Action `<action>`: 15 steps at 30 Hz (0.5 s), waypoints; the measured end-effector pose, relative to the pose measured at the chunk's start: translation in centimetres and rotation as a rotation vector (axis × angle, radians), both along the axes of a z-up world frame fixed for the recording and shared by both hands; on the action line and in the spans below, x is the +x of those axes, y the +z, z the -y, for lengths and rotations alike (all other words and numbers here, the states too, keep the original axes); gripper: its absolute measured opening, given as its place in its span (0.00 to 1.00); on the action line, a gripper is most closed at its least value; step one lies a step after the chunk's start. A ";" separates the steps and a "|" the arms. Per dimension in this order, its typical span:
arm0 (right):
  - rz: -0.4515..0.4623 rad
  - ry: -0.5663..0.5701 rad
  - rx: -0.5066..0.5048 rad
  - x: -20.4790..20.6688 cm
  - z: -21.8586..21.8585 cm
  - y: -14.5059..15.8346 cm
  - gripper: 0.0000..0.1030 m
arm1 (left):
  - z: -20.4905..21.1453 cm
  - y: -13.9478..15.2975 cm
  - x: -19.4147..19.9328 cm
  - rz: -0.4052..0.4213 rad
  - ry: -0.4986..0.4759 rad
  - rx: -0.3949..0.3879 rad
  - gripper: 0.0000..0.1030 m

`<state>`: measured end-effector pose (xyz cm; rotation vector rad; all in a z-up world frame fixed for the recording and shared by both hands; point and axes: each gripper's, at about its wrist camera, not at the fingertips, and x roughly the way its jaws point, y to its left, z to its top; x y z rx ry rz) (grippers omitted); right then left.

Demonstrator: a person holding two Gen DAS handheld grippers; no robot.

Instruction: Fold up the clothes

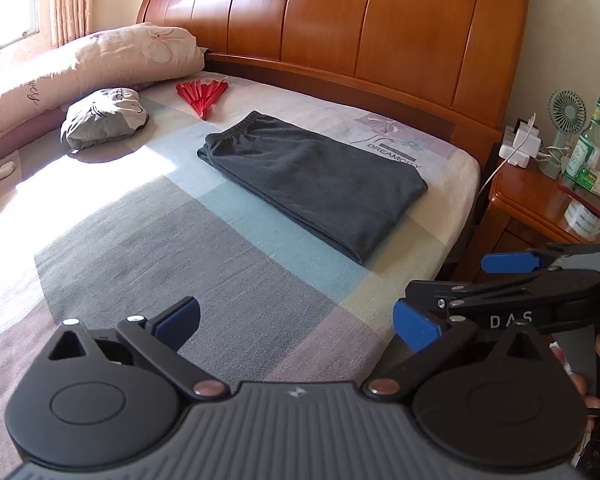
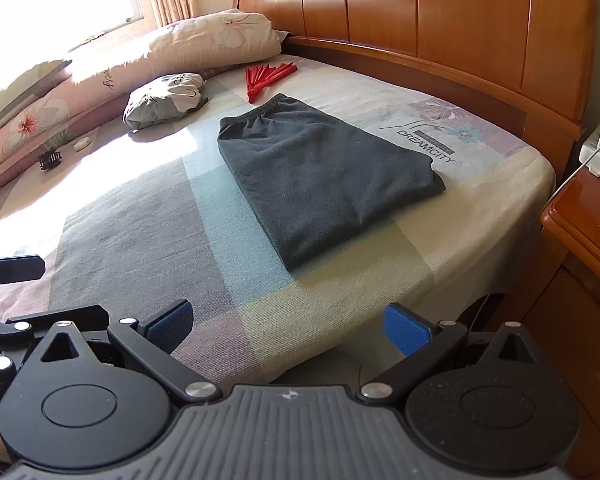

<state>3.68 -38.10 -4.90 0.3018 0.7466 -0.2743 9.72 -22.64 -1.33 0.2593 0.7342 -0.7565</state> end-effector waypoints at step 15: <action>-0.011 0.004 -0.012 0.7 0.0 -0.1 1.00 | 0.6 -0.3 0.8 -0.013 -0.011 0.001 0.99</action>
